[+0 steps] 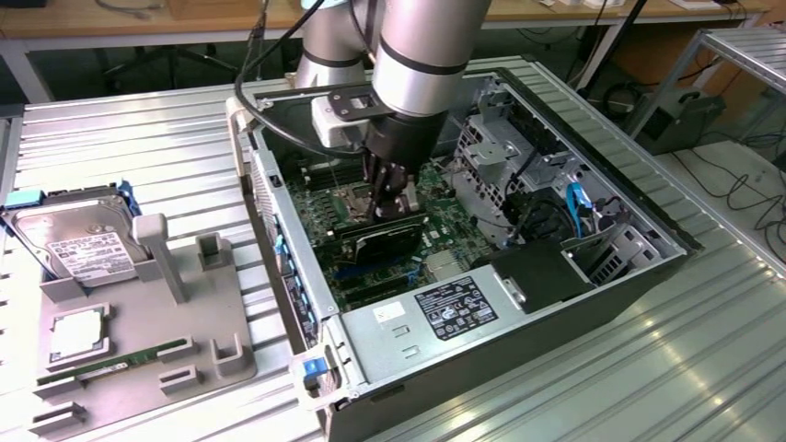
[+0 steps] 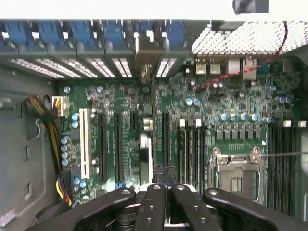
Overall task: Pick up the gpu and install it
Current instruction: 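Press down on the gpu until it lock into place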
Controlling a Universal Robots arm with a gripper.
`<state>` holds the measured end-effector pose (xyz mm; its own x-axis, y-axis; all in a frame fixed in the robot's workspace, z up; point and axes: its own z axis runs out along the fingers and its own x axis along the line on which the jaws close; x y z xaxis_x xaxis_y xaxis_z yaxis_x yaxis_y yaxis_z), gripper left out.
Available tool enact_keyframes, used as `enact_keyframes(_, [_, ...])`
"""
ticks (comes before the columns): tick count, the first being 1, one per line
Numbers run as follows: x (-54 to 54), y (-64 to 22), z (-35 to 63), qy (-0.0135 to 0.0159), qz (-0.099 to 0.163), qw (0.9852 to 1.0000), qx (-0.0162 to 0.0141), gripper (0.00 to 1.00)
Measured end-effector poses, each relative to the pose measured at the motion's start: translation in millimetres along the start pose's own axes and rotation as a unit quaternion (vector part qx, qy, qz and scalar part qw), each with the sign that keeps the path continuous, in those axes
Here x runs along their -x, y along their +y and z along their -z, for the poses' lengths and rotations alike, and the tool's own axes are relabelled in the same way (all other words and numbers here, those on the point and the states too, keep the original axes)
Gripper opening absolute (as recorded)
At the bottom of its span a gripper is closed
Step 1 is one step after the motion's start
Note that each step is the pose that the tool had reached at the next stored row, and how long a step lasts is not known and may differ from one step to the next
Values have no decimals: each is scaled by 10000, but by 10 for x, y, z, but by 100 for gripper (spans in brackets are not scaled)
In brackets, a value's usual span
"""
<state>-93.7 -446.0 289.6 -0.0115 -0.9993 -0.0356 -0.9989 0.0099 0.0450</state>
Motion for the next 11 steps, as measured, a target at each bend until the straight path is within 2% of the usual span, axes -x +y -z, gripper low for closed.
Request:
enact_keyframes(7, [-10,210,-42,1,0,10000,0,11])
enact_keyframes(11, [-33,261,-65,0,0,10000,0,11])
